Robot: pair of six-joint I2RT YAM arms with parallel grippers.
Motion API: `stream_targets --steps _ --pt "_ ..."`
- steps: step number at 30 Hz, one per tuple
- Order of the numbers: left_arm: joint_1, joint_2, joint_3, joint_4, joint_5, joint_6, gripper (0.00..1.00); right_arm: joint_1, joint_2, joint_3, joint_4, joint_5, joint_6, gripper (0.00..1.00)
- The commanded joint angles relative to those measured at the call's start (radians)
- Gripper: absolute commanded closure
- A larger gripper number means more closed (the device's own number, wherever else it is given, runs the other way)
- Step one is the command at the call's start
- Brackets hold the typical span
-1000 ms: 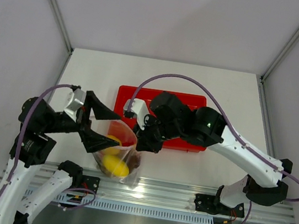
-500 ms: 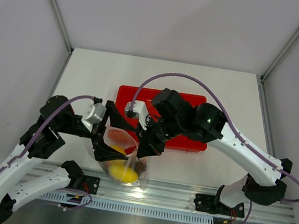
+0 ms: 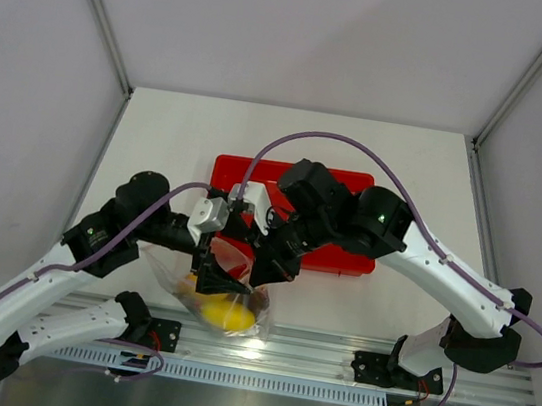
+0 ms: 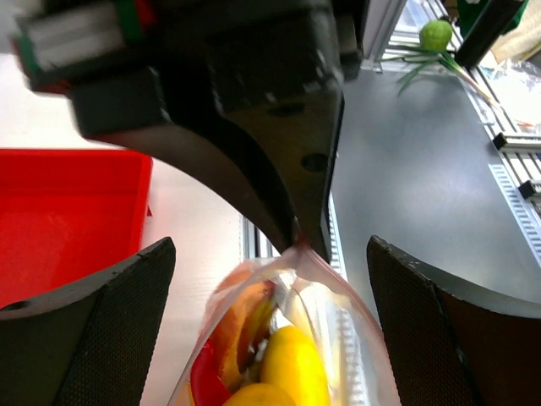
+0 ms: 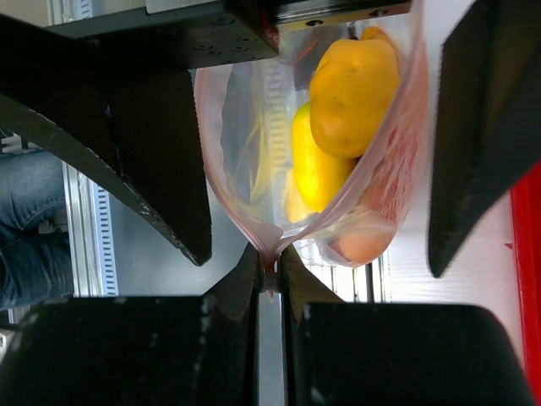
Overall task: Place the food in the zip-top bag and seal the zipper
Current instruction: Adjust the zipper food storage bag at the center of the board.
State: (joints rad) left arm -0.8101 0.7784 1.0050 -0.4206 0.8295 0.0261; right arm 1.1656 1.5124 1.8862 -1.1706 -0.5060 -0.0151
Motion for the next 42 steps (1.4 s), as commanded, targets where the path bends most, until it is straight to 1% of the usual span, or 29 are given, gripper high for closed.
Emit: stream_targets --steps 1,4,5,7,8,10,11,15,18,19,21,22,25,26,27,28,29,31,32,34,37,39,40,42 --pt "-0.018 -0.013 0.014 -0.058 -0.015 0.057 0.06 -0.014 -0.052 0.013 0.011 -0.008 0.01 1.0" --pt "-0.02 -0.03 0.01 -0.104 -0.035 0.063 0.15 -0.02 -0.055 0.011 -0.011 0.026 0.01 1.0" --pt "-0.02 -0.037 0.01 -0.116 -0.036 0.063 0.19 -0.023 -0.057 0.008 -0.014 0.032 0.01 1.0" --pt "-0.027 -0.037 0.014 -0.145 -0.044 0.06 0.23 -0.023 -0.058 0.011 -0.027 0.041 0.007 1.0" --pt "-0.032 -0.034 0.021 -0.153 -0.049 0.057 0.28 -0.021 -0.058 0.011 -0.034 0.043 0.003 1.0" --pt "-0.044 -0.027 0.029 -0.178 -0.07 0.052 0.3 -0.02 -0.054 0.011 -0.046 0.069 0.0 1.0" --pt "-0.049 -0.022 0.029 -0.185 -0.085 0.051 0.33 -0.015 -0.052 0.014 -0.055 0.086 -0.003 1.0" --pt "-0.09 0.001 0.064 -0.202 -0.13 0.037 0.37 0.009 -0.031 0.024 -0.098 0.129 -0.011 1.0" --pt "-0.101 0.019 0.078 -0.207 -0.168 0.028 0.45 0.025 -0.02 0.033 -0.107 0.149 -0.013 1.0" --pt "-0.101 0.027 0.092 -0.213 -0.179 0.025 0.53 0.025 -0.024 0.036 -0.11 0.156 -0.013 1.0" --pt "-0.101 0.035 0.096 -0.228 -0.202 0.021 0.59 0.023 -0.031 0.036 -0.115 0.178 -0.013 1.0" --pt "-0.101 0.039 0.098 -0.231 -0.213 0.02 0.67 0.022 -0.038 0.037 -0.115 0.182 -0.014 1.0" --pt "-0.101 0.039 0.099 -0.237 -0.236 0.006 0.78 0.017 -0.057 0.044 -0.115 0.207 -0.016 1.0" --pt "-0.101 0.038 0.101 -0.238 -0.245 -0.006 0.87 0.013 -0.066 0.047 -0.113 0.214 -0.017 1.0" --pt "-0.101 0.039 0.101 -0.234 -0.253 -0.012 0.92 0.006 -0.07 0.047 -0.1 0.221 -0.016 0.99" --pt "-0.101 0.036 0.101 -0.231 -0.262 -0.017 0.98 0.005 -0.075 0.045 -0.089 0.236 -0.014 0.95" --pt "-0.101 0.032 0.096 -0.23 -0.267 -0.017 1.0 0.002 -0.084 0.039 -0.054 0.247 -0.005 0.79" --pt "-0.101 0.025 0.092 -0.224 -0.294 -0.052 1.0 -0.001 -0.095 -0.001 -0.003 0.296 0.01 0.7" --pt "-0.101 0.018 0.09 -0.222 -0.303 -0.066 1.0 -0.003 -0.1 -0.016 0.047 0.31 0.01 0.58" --pt "-0.101 0.001 0.083 -0.205 -0.351 -0.087 0.99 -0.004 -0.118 -0.067 0.097 0.371 0.049 0.48" --pt "-0.101 -0.036 0.073 -0.192 -0.397 -0.141 0.99 -0.012 -0.17 -0.14 0.219 0.467 0.09 0.3" --pt "-0.101 -0.066 0.067 -0.185 -0.421 -0.172 0.99 -0.026 -0.21 -0.185 0.267 0.466 0.105 0.29" --pt "-0.101 -0.074 0.067 -0.179 -0.435 -0.192 0.99 -0.033 -0.256 -0.237 0.291 0.472 0.113 0.29" --pt "-0.101 -0.096 0.061 -0.158 -0.486 -0.268 0.99 -0.041 -0.309 -0.309 0.389 0.475 0.122 0.28"
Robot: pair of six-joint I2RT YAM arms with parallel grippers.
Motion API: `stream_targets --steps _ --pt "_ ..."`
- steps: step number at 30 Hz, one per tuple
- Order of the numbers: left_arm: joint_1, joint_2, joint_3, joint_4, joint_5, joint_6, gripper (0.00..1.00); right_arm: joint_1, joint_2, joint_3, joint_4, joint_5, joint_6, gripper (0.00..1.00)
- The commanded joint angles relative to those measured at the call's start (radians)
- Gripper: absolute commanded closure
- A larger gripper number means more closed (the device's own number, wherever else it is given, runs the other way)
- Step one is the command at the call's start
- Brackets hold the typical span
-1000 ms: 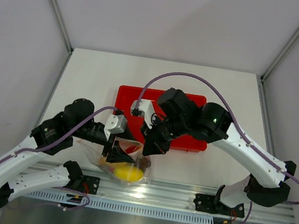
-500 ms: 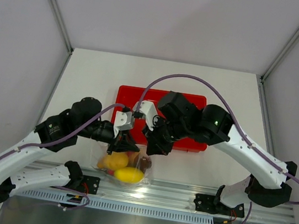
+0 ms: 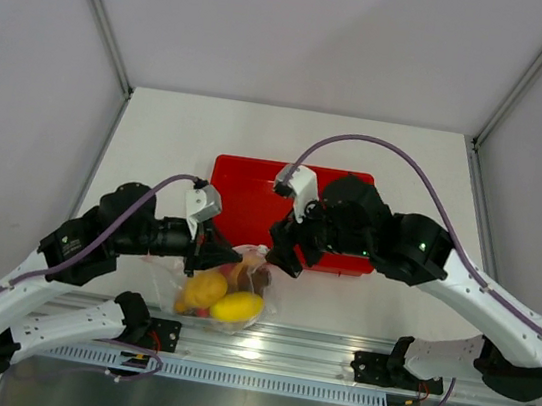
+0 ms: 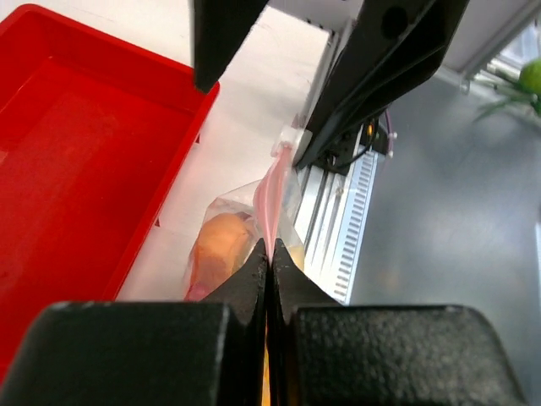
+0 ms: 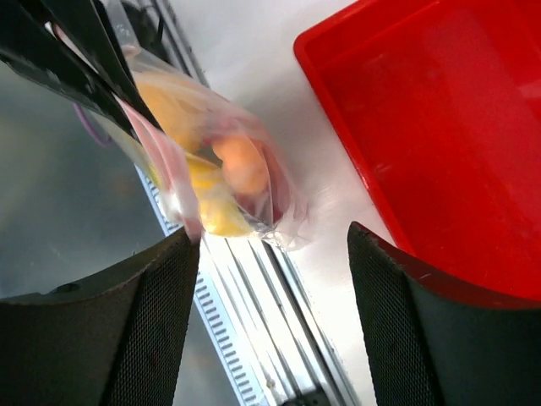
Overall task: Place the food in the zip-top bag and seal the zipper
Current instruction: Adjust the zipper food storage bag at the center of the board, then zip the zipper food storage bag at the center of the board.
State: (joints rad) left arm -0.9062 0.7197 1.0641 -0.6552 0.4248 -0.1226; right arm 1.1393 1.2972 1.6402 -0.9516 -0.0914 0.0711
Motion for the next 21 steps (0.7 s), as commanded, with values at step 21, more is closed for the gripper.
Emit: stream_targets --steps 21 --pt "-0.005 -0.157 -0.088 0.163 -0.015 -0.252 0.99 -0.065 -0.268 -0.484 0.783 -0.387 0.101 0.4"
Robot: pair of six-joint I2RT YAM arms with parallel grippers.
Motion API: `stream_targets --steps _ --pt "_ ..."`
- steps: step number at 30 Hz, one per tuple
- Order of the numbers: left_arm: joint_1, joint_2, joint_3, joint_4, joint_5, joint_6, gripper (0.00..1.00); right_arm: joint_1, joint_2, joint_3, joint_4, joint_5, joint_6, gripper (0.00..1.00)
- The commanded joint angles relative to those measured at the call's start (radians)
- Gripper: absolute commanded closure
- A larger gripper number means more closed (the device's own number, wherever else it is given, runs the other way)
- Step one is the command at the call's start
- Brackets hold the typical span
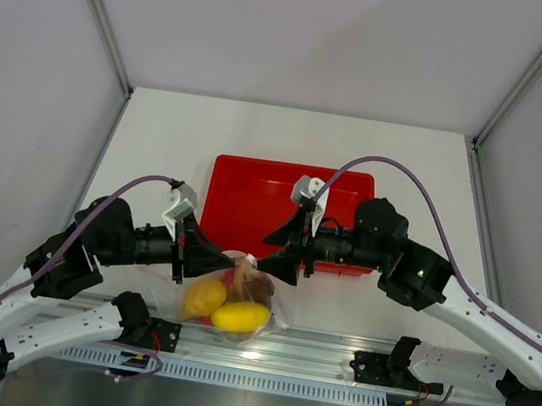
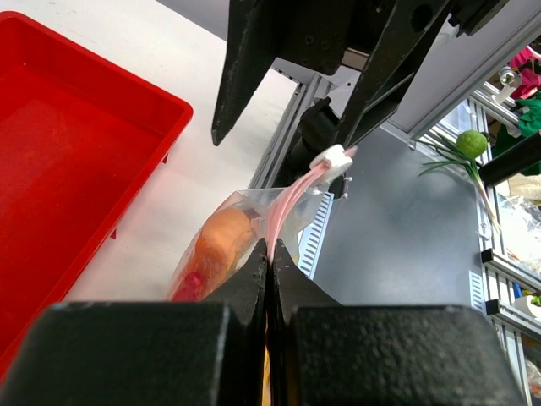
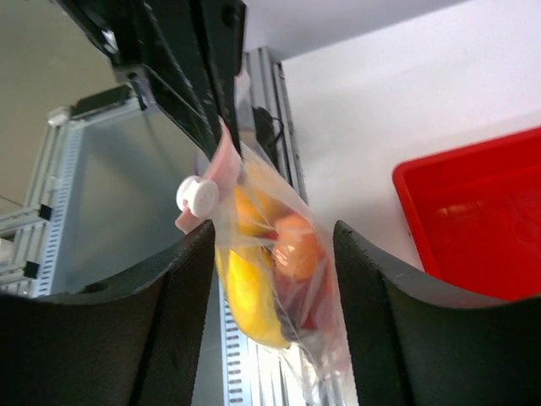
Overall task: Place the food in the zip-top bag and seal the zipper
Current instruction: Zip the zipper food storage bag at the center of the board.
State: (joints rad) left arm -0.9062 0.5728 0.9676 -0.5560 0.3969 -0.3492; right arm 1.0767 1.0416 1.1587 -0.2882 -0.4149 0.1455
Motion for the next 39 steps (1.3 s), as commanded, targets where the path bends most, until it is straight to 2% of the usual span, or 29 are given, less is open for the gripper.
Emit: stream_targets --steps 1,6,14,19,23,26,28,39 --pt "-0.005 -0.01 0.01 0.067 0.014 -0.025 0.99 -0.003 -0.011 -0.007 0.13 -0.071 0.028 0.41" --pt "-0.005 -0.01 0.005 0.073 0.017 -0.028 0.99 -0.003 0.001 -0.01 0.138 -0.105 0.045 0.46" --pt "-0.005 -0.014 0.02 0.05 0.011 -0.028 0.99 -0.001 -0.063 -0.013 0.044 -0.053 0.029 0.5" --pt "-0.005 -0.011 0.029 0.038 0.008 -0.027 0.99 -0.001 -0.086 -0.016 -0.008 -0.079 0.016 0.54" --pt "-0.005 -0.008 0.028 0.042 0.014 -0.03 0.99 0.0 -0.077 -0.03 0.007 -0.136 0.017 0.5" --pt "-0.005 -0.007 0.031 0.048 0.025 -0.036 0.99 0.003 -0.061 -0.048 0.043 -0.142 0.008 0.4" --pt "-0.005 -0.007 0.033 0.054 0.031 -0.042 0.99 0.003 -0.046 -0.065 0.082 -0.143 0.008 0.37" --pt "-0.005 -0.007 0.031 0.054 0.049 -0.054 0.99 0.014 0.028 -0.07 0.213 -0.16 0.016 0.44"
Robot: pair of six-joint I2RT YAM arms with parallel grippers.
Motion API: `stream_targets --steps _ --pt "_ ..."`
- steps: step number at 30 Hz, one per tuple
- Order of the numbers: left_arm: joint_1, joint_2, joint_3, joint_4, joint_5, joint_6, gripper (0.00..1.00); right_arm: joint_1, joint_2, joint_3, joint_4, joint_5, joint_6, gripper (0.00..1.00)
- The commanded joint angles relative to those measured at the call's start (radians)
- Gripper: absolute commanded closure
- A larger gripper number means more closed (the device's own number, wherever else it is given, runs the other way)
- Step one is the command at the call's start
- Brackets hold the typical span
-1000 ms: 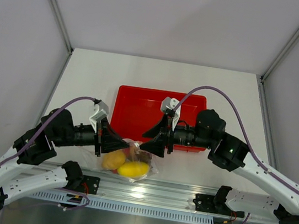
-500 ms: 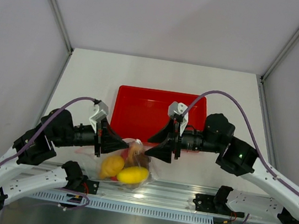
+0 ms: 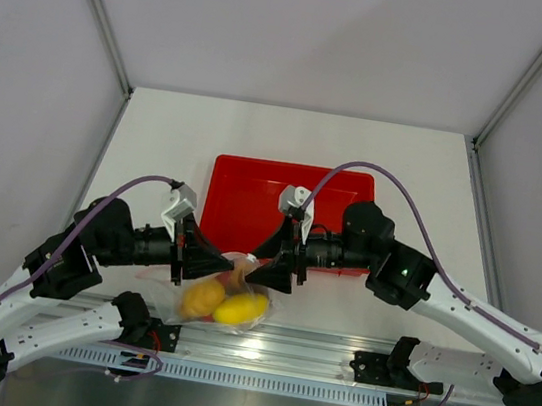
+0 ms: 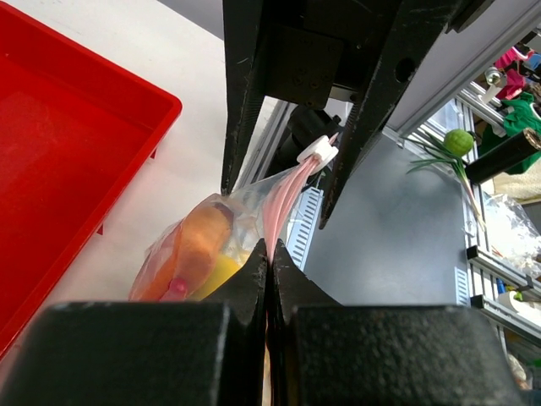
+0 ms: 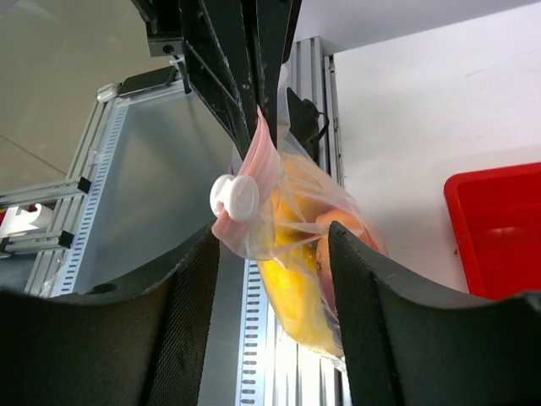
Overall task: Place the food in the zip-top bag and seal the zipper
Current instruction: Zip the zipper food storage bag at the center of the board.
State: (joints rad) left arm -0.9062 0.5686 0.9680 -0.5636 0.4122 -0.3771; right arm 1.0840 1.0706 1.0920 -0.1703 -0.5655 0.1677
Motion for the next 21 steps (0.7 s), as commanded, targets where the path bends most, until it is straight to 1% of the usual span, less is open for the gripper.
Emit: stream_targets --steps 1,6,10,11,13,15,21 --pt "-0.005 -0.003 0.032 0.064 0.036 -0.026 0.99 0.007 -0.001 -0.006 0.098 -0.007 -0.01 0.45" --pt "-0.005 0.001 0.031 0.068 0.05 -0.025 0.99 -0.004 0.011 -0.024 0.126 -0.014 -0.014 0.5" --pt "-0.005 -0.001 0.031 0.068 0.057 -0.022 1.0 -0.007 0.026 -0.033 0.15 -0.03 -0.01 0.62" --pt "-0.005 -0.003 0.031 0.068 0.062 -0.022 0.99 -0.007 0.026 -0.037 0.158 -0.03 -0.007 0.65" --pt "-0.005 -0.006 0.028 0.068 0.065 -0.022 1.0 -0.01 0.026 -0.043 0.199 -0.036 0.009 0.79" --pt "-0.005 -0.006 0.025 0.064 0.065 -0.019 0.99 -0.013 0.029 -0.044 0.216 -0.031 0.027 1.0" --pt "-0.005 -0.029 0.005 0.028 0.043 0.012 0.99 -0.03 0.029 -0.057 0.253 -0.053 0.09 1.0"
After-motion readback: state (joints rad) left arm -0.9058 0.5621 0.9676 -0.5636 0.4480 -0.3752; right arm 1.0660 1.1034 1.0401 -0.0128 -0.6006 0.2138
